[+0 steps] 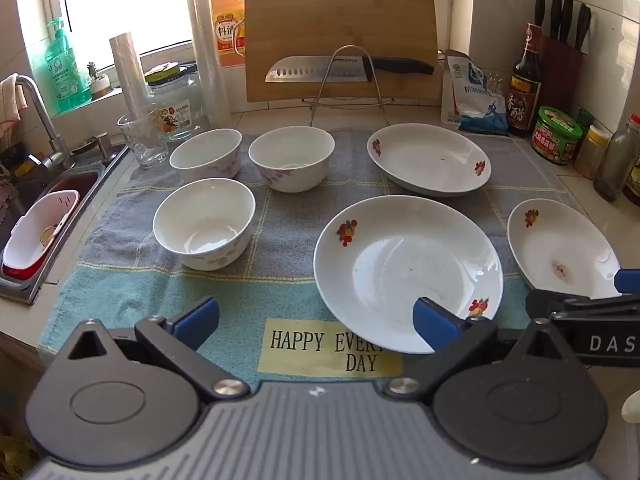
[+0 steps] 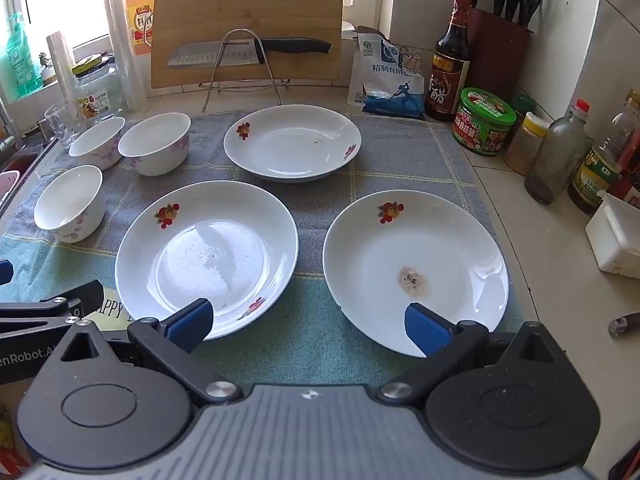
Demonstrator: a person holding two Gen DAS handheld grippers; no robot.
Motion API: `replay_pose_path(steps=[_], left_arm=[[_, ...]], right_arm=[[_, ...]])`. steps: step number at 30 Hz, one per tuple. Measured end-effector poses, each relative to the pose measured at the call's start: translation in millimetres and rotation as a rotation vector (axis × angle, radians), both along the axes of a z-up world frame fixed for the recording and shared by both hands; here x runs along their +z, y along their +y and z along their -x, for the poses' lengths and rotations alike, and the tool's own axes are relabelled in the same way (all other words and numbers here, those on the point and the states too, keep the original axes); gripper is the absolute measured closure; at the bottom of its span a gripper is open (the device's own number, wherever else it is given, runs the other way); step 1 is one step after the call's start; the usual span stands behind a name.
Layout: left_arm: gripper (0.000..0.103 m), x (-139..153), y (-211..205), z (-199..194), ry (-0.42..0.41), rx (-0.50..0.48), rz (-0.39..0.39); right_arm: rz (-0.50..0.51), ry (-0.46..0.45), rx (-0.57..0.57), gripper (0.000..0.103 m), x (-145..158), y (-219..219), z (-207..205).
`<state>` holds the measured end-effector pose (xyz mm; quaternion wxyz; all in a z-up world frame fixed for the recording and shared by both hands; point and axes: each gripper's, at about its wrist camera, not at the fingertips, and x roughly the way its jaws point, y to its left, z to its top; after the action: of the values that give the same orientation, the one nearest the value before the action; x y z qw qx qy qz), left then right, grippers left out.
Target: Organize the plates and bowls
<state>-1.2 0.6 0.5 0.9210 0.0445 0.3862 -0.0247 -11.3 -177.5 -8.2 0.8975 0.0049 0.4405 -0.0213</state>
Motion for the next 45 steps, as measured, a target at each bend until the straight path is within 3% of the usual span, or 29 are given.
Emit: replay_pose_path(steps=[45], left_arm=[[0.001,11,5,3,-0.017,0.014,-0.007]], right_arm=[[0.013,-0.045,0.007,0.0,11,3,5]])
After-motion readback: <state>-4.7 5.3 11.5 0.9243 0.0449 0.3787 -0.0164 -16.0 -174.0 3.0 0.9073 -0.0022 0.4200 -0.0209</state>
